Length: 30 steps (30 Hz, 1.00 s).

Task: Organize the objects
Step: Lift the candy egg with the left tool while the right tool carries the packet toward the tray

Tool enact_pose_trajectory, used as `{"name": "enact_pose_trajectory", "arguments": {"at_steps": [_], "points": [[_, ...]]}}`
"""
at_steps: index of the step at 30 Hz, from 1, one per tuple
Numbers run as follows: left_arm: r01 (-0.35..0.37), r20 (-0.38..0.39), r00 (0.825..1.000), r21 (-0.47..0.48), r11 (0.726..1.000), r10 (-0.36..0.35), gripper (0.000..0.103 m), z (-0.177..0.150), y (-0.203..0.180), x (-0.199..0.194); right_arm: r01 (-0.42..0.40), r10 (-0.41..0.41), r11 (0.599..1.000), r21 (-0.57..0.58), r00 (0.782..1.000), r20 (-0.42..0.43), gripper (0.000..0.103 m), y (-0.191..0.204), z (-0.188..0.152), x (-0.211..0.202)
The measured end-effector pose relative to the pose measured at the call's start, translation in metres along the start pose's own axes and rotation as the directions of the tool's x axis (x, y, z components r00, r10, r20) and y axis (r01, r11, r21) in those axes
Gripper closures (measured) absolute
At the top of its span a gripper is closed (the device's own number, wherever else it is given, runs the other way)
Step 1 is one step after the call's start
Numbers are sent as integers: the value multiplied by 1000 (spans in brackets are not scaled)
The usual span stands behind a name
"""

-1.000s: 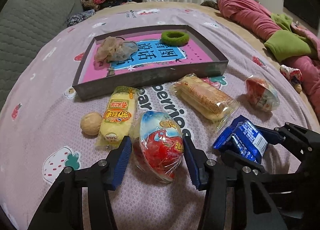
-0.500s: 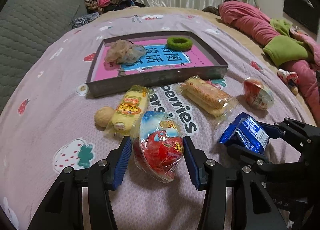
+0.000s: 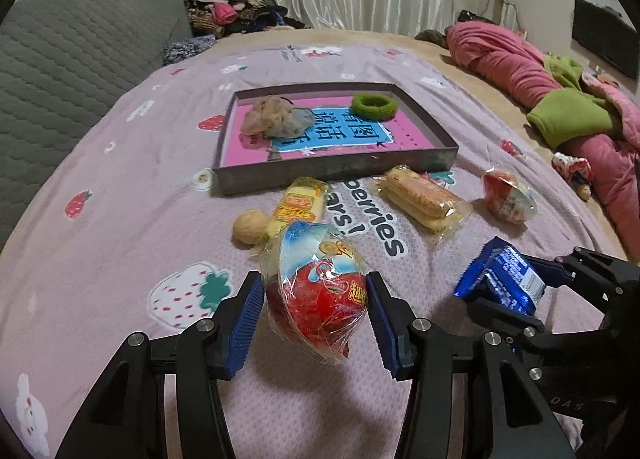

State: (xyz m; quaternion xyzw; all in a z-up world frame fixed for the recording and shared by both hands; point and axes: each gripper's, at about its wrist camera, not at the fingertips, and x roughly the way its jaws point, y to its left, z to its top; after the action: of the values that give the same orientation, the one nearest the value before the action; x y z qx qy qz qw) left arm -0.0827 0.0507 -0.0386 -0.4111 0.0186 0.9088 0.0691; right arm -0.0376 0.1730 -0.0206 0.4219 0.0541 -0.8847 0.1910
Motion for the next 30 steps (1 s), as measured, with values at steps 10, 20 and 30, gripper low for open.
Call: {"name": "enact_pose_trajectory", "arguments": {"at_steps": [10,20,30], "points": [[-2,32,999,-21,1000,3,50,-7,14,-22,8,-8,1000,3,999,42,47,15,6,-24],[-14,61,998,-31,999,16,50,-7,35,-39,-1,-1,1000,27,995,103,47,29,19,-43],[-15,124,992,-35,999,20,50,0,46,-69,3,-8,999,35,989,146,47,35,40,-61]]}}
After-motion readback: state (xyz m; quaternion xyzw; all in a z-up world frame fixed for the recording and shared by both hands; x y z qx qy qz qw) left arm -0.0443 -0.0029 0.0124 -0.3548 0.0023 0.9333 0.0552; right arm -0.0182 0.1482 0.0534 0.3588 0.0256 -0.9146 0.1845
